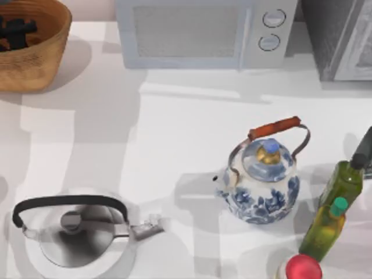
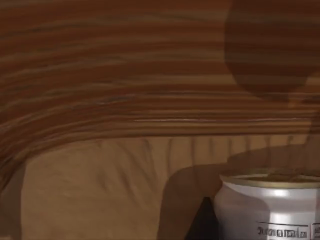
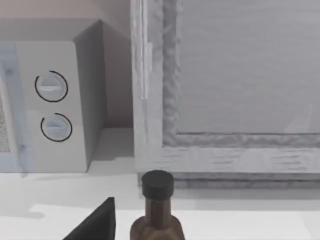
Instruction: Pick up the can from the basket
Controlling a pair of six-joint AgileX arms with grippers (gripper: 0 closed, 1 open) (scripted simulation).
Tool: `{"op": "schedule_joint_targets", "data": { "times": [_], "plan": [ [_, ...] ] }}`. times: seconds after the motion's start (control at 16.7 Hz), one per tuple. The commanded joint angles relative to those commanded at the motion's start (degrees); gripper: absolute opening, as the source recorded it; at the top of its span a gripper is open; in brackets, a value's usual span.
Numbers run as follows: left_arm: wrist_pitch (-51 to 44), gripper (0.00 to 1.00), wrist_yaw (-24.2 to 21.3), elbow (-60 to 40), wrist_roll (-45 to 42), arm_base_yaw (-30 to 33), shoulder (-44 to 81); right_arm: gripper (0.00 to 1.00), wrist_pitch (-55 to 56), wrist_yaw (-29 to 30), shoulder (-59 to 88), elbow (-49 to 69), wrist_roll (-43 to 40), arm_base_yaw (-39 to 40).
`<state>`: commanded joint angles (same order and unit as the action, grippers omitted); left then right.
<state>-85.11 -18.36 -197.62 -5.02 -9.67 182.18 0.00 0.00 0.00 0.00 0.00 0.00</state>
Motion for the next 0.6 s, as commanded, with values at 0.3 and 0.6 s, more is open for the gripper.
{"op": "schedule_joint_targets", "data": {
  "times": [0.3,0.6],
  "plan": [
    [0.0,0.00,0.0,0.0,0.0,0.0,0.0,1.00,0.0,0.0,0.0,0.0,0.0,0.0],
    [0.0,0.00,0.0,0.0,0.0,0.0,0.0,1.00,0.0,0.0,0.0,0.0,0.0,0.0]
  ]
}}
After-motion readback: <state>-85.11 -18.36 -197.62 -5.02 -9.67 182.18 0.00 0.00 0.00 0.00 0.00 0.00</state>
